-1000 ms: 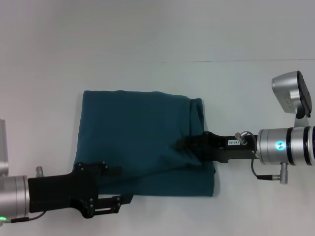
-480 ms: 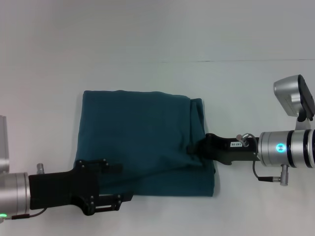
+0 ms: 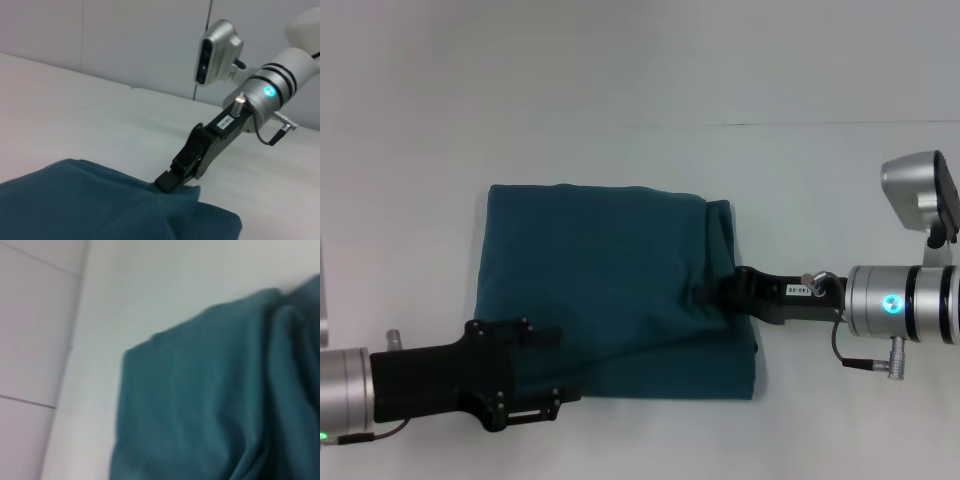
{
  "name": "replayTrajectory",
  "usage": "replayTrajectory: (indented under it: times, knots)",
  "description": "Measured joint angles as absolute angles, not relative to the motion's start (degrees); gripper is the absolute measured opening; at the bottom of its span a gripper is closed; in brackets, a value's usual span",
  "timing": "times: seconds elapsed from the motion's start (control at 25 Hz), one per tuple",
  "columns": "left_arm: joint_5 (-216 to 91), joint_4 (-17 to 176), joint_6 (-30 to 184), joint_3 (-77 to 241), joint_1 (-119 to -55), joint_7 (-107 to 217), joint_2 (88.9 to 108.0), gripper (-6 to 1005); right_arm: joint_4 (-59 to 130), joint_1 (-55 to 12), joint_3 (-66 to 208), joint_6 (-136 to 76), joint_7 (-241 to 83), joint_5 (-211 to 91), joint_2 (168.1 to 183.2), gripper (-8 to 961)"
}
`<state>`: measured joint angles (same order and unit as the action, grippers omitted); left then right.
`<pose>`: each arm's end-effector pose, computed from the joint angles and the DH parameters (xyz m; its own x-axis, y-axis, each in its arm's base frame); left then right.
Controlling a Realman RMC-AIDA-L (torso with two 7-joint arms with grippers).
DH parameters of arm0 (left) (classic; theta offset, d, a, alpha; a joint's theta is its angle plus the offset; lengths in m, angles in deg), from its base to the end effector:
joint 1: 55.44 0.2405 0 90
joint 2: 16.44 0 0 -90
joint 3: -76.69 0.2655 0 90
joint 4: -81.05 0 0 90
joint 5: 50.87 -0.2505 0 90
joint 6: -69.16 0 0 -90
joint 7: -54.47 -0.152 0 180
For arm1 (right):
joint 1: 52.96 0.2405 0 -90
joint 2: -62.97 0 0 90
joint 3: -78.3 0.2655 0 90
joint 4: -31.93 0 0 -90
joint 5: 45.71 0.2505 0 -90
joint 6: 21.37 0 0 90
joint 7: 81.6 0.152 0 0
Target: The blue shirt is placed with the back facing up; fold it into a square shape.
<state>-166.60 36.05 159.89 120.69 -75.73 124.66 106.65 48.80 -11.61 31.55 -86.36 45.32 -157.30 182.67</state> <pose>-0.3170 0.3178 -0.0278 0.8591 0.2600 0.4409 0.3723 -0.9086 -0.1896 0.2768 0.4020 -0.1031 0.0777 -0.9149 -0.3961 -0.9681 -0.1642 0.1894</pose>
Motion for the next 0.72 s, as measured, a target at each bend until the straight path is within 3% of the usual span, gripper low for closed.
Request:
replayTrajectory:
  times: [0.72]
  knots:
    - [-166.36,36.05,161.92,115.30,-75.15,125.03,106.23,710,55.99,-12.59,31.60,-103.97,32.60,-148.24,182.41,12]
